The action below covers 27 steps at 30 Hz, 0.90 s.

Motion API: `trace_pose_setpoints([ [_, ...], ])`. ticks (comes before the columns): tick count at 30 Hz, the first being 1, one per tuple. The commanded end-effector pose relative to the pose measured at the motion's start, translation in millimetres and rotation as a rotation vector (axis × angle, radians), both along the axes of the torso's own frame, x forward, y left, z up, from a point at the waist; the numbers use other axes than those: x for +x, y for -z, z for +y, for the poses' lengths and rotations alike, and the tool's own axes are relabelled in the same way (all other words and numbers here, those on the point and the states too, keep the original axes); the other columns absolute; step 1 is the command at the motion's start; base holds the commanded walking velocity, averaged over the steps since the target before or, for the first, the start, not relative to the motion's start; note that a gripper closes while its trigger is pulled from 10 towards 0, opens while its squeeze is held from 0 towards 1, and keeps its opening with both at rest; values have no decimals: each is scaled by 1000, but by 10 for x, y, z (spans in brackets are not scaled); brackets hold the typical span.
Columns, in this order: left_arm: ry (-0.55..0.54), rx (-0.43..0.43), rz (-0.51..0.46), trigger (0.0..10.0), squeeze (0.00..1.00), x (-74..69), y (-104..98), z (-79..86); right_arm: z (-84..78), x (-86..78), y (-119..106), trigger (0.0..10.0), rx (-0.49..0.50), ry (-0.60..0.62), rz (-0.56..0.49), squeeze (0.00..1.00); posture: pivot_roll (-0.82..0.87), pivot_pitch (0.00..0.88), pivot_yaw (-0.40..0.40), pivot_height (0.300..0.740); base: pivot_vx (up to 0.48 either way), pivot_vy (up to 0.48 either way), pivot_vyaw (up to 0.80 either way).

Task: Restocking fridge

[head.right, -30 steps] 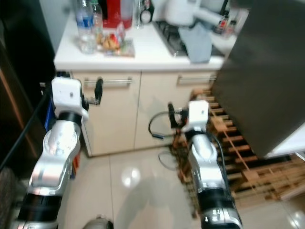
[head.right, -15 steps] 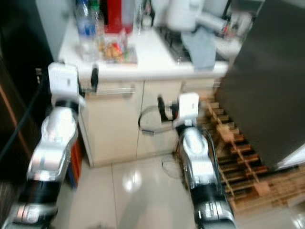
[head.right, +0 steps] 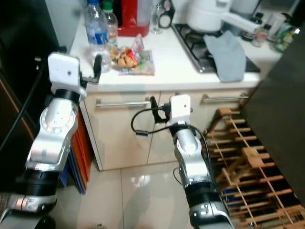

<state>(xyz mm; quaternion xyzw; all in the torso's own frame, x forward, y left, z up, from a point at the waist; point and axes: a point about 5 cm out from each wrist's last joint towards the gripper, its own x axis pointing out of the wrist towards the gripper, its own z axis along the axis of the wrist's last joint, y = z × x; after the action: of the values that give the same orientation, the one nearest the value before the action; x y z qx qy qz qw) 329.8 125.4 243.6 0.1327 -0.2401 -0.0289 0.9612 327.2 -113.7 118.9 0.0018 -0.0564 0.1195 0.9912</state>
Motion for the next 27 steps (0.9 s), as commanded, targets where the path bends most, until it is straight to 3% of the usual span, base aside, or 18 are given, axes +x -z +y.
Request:
trace_pose_setpoints([
  [1, 30, 21, 1, 10000, 0, 29, -12, -79, -107, 20, -3, 10000, -8, 38, -5, 82, 45, 0, -34, 740, 480, 0, 0],
  [8, 14, -31, -103, 10000, 0, 19, -277, -33, -153, 27, -163, 10000, -6, 75, -86, 86, 30, 0, -28, 740, 480, 0, 0],
  [10, 0, -44, -204, 10000, 0, -27, -523, -14, -165, 27, -257, 10000, -12, 77, -125, 86, 23, 0, -28, 740, 480, 0, 0],
  [11, -45, -7, -315, 10000, 0, -73, -769, -4, -185, 33, -304, 10000, 10, 86, -130, 86, 18, 0, -29, 740, 480, 0, 0],
  [12, -45, -7, -315, 10000, 0, -73, -769, -4, -185, 33, -304, 10000, 10, 86, -130, 86, 18, 0, -29, 740, 480, 0, 0],
  [13, -135, 77, -400, 10000, 0, -92, -937, -5, -201, 44, -320, 10000, 34, 95, -120, 86, 15, 0, -28, 740, 480, 0, 0],
  [15, -109, 43, -392, 10000, 0, -72, -985, -21, -204, 46, -332, 10000, 40, 98, -122, 86, 14, 0, -27, 740, 0, 0, 0],
  [17, -12, -48, -344, 10000, 0, 0, -1045, -66, -189, 44, -356, 10000, 47, 101, -132, 86, 7, 0, -18, 740, 0, 0, 0],
  [21, 55, -42, -204, 10000, 0, 243, -964, -94, -140, 29, -374, 10000, 50, 91, -139, 86, -3, 0, -15, 740, 0, 0, 0],
  [23, 76, -66, -100, 10000, 0, 402, -932, -54, -108, 15, -397, 10000, 49, 69, -147, 90, -11, 0, -12, 740, 0, 0, 0],
  [24, 76, -66, -100, 10000, 0, 402, -932, -54, -108, 15, -397, 10000, 49, 69, -147, 90, -11, 0, -12, 740, 0, 0, 0],
  [27, 92, -195, -22, 10000, 0, 548, -1026, 77, -98, -2, -429, 10000, 49, 64, -157, 94, -25, 0, -1, 740, 0, 0, 0],
])
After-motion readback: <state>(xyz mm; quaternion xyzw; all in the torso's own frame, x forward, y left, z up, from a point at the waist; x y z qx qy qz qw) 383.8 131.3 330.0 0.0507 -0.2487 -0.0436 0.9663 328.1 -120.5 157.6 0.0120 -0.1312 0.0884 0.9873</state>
